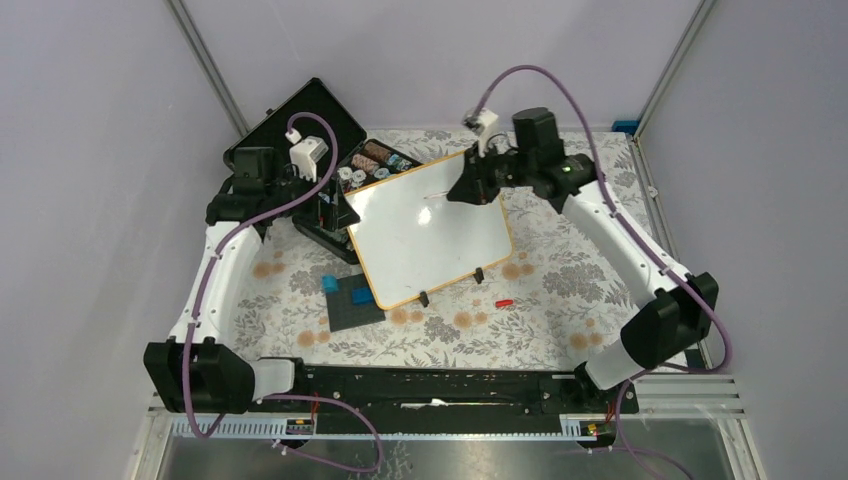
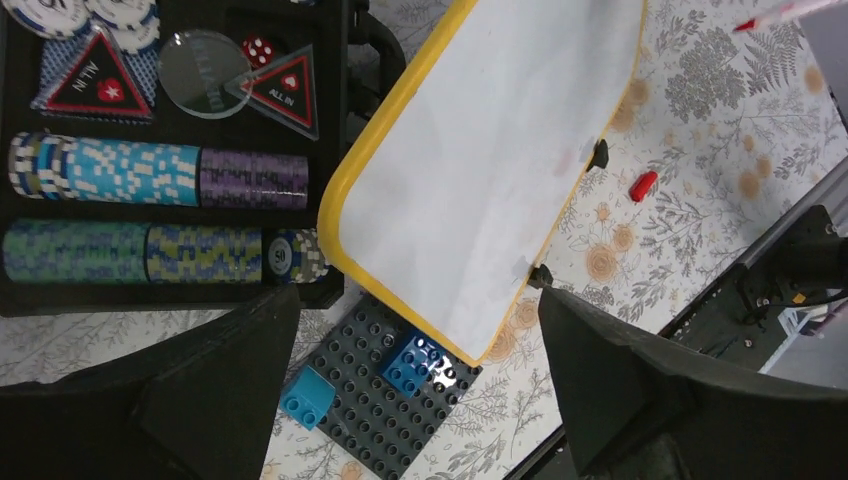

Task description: Write a sentence on the whiteboard

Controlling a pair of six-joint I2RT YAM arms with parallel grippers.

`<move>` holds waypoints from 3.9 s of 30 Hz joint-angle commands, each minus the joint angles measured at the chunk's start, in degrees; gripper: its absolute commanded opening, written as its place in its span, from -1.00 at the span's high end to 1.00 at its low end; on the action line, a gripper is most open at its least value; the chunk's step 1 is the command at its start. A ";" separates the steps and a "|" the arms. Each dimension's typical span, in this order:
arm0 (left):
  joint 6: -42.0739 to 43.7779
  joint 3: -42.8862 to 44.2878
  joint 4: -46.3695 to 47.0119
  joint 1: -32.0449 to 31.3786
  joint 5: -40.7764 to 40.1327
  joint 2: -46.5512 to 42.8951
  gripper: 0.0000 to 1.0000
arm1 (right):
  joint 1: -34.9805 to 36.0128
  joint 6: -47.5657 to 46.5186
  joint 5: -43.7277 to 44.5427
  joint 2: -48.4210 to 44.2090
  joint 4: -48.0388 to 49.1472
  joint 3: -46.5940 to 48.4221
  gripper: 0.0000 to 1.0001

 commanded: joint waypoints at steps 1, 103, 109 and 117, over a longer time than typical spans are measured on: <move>-0.51 -1.58 2.72 1.45 6.77 0.30 -0.88 | 7.17 -6.14 6.86 2.56 1.47 4.45 1.00; -5.08 1.55 8.97 8.70 16.86 10.39 1.00 | 24.41 -14.83 17.56 17.69 9.84 14.72 1.00; -4.88 1.15 8.97 8.70 16.85 9.83 1.00 | 24.39 -14.56 18.54 19.63 9.83 17.55 1.00; -4.81 0.97 8.97 8.72 16.94 9.73 1.00 | 24.46 -15.35 19.85 21.20 9.16 18.43 1.00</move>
